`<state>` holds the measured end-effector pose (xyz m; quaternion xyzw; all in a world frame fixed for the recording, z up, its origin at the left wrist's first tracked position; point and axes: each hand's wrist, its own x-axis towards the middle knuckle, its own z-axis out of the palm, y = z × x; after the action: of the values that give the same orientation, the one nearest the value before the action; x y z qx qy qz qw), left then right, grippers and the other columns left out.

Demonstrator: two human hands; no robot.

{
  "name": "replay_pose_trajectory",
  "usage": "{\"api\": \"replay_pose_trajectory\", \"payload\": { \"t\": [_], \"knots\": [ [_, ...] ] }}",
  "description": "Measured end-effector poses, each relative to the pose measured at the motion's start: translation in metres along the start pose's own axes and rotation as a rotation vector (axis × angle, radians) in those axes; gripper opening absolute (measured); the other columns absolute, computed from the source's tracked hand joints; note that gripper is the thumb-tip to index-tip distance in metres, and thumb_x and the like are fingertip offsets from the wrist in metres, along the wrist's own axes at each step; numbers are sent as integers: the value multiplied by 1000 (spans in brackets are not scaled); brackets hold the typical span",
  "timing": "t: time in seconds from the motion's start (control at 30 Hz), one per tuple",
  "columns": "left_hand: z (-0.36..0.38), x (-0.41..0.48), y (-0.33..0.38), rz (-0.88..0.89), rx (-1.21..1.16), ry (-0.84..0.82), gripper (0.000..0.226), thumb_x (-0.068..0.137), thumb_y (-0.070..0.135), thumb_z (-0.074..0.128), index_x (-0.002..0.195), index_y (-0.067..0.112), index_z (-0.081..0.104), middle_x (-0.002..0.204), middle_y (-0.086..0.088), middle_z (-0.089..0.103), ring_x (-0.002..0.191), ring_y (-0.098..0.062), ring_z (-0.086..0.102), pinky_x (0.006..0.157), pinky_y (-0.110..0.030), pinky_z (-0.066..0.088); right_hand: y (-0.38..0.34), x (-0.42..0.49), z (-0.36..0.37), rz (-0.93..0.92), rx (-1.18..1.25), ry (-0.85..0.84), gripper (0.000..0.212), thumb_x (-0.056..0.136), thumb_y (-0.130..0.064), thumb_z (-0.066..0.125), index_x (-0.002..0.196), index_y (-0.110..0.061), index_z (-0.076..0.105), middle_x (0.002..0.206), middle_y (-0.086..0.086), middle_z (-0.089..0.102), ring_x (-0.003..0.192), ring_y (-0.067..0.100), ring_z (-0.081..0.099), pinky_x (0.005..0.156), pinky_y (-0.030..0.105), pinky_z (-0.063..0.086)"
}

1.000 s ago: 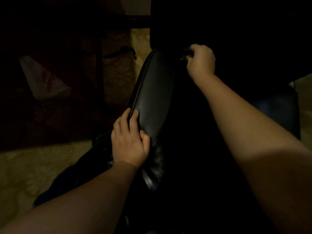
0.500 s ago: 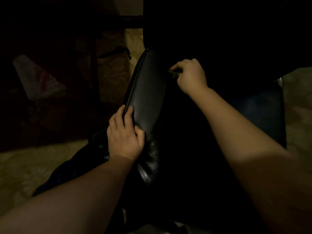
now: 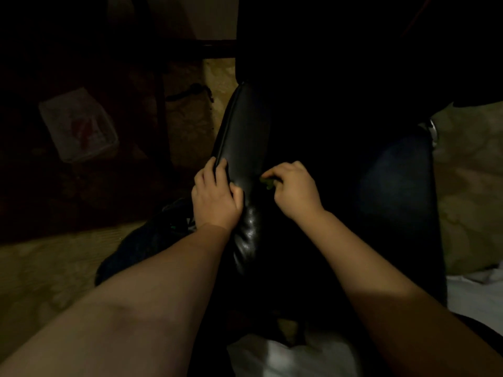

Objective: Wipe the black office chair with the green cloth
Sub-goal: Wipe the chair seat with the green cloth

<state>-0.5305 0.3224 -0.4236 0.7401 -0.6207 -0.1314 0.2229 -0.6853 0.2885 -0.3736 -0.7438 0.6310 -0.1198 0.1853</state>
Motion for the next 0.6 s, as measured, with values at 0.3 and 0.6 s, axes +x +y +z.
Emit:
{"api": "replay_pose_trajectory", "payload": {
  "t": [0.3, 0.6],
  "knots": [
    [-16, -1, -6, -211, -410, -35, 51, 97, 24, 46, 146, 12, 39, 148, -8, 44, 134, -24, 41, 108, -32, 33, -32, -77, 8, 18, 28, -107, 37, 84, 6, 52, 105, -16, 73, 108, -1, 67, 102, 19, 50, 87, 19, 40],
    [-46, -16, -33, -358, -382, -317, 43, 102, 39, 33, 102, 14, 68, 86, -3, 60, 88, -27, 60, 75, -31, 42, -46, -151, 11, -1, 78, -160, 34, 88, 1, 52, 106, -19, 73, 108, -5, 66, 102, 15, 48, 87, 16, 38]
  ]
}}
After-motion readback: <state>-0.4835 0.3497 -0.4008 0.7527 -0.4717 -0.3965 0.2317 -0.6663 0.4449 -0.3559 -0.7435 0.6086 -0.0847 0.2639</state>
